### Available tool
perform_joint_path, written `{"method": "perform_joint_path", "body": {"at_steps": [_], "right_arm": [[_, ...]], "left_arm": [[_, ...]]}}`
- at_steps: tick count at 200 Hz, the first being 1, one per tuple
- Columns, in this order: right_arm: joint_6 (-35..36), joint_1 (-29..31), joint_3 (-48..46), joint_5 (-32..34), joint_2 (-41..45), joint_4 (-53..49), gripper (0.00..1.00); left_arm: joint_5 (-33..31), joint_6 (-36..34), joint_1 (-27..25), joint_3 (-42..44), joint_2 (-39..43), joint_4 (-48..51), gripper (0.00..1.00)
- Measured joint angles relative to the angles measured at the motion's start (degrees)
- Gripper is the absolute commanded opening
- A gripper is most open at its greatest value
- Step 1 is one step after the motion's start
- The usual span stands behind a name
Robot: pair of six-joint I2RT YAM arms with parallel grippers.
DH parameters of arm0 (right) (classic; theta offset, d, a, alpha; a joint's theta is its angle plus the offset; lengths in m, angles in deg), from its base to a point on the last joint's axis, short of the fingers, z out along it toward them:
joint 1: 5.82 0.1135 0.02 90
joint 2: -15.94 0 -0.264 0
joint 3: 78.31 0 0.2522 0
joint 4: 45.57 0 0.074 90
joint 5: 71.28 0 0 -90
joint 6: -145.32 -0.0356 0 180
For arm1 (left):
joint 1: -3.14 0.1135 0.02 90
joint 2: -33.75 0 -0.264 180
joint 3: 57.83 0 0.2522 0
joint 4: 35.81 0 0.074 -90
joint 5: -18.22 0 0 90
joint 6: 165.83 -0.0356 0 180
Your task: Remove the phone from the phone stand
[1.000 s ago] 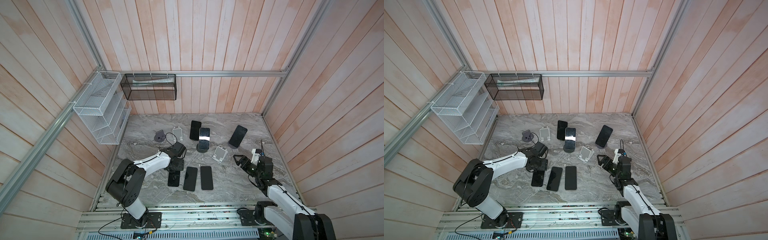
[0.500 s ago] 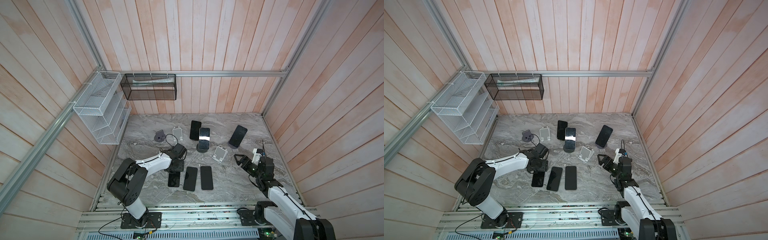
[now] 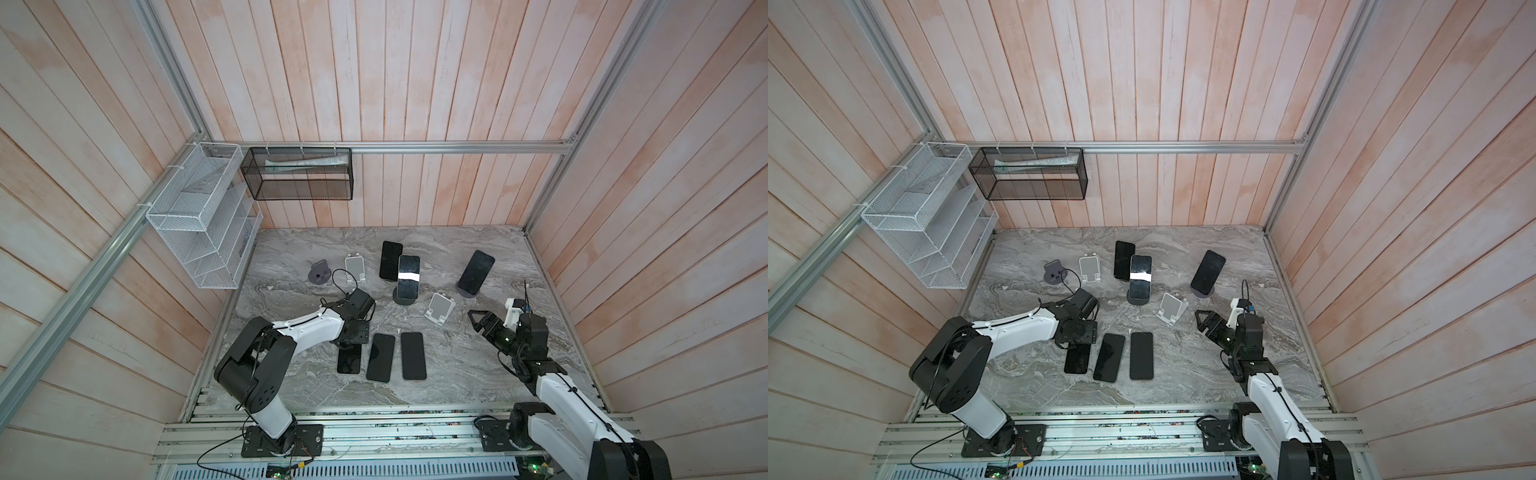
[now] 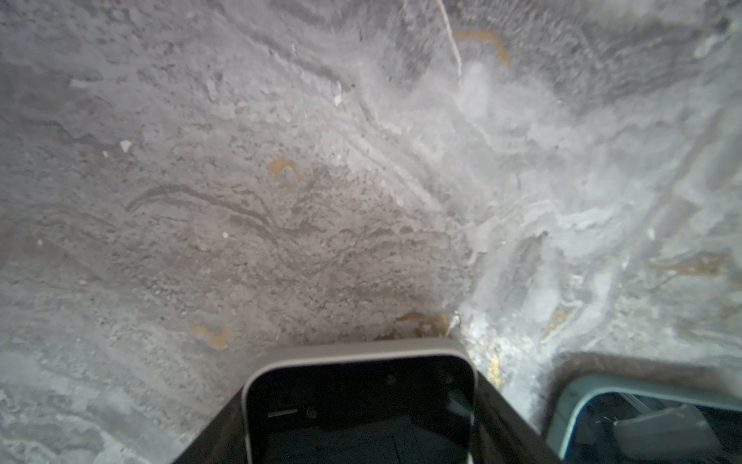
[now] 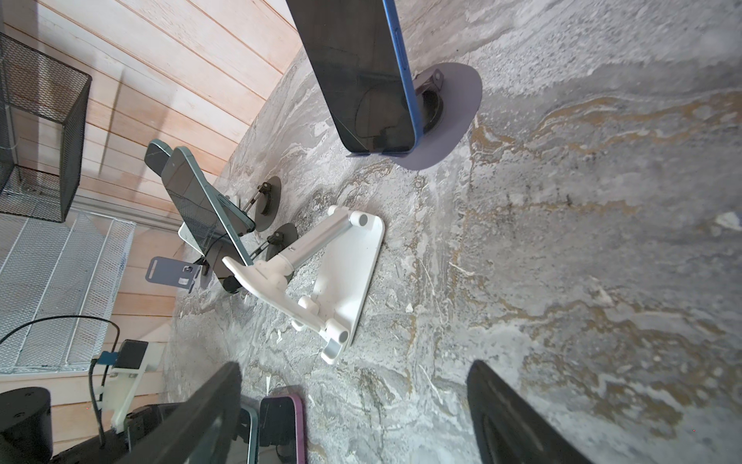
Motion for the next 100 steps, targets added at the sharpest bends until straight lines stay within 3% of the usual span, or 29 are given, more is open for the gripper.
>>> {"method": "perform_joint_path", "body": {"at_steps": [100], "right_arm": [[0.7,0.3,2.7,0.0,0.1,-2.7,0.88]], "left_arm": [[-0.3,0.0,-0.3,2.4,1.5,-3.3,0.80]]}}
